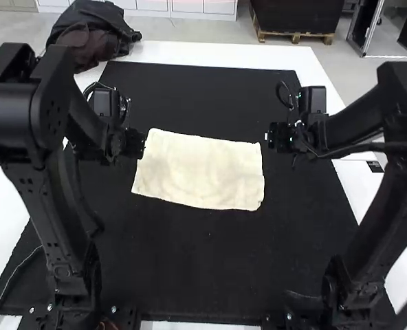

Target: Fold the towel.

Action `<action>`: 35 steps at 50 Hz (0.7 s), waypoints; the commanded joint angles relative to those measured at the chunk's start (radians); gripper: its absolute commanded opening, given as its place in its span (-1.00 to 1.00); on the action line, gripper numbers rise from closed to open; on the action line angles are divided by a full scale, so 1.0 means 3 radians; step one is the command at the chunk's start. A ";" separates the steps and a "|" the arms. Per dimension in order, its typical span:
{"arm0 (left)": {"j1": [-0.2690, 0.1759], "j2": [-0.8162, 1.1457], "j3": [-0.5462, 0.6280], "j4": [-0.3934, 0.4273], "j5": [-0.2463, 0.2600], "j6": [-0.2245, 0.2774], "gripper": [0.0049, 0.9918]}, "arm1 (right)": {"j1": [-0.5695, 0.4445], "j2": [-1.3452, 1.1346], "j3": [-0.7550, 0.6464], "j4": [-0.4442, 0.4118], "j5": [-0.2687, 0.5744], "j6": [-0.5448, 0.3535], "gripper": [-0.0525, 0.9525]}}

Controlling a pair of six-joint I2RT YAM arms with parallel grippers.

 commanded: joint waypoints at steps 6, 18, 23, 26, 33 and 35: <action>-0.0021 0.0226 0.0299 -0.0012 0.0072 -0.0089 0.94 | 0.0104 0.0328 0.0192 0.0121 -0.0012 -0.0035 0.91; -0.0021 0.0584 0.0544 -0.0074 0.0159 -0.0114 0.94 | 0.0186 0.0711 0.0371 0.0188 -0.0002 -0.0035 0.91; -0.0021 0.0737 0.0657 -0.0099 0.0180 -0.0114 0.93 | 0.0191 0.0875 0.0478 0.0188 0.0013 -0.0035 0.92; -0.0021 0.0824 0.0713 -0.0104 0.0180 -0.0114 0.93 | 0.0196 0.0947 0.0529 0.0188 0.0034 -0.0040 0.92; -0.0021 0.1018 0.0877 -0.0130 0.0180 -0.0114 0.93 | 0.0196 0.1100 0.0652 0.0198 0.0044 -0.0040 0.92; -0.0021 0.1064 0.0907 -0.0135 0.0180 -0.0114 0.94 | 0.0191 0.1136 0.0683 0.0198 0.0044 -0.0045 0.92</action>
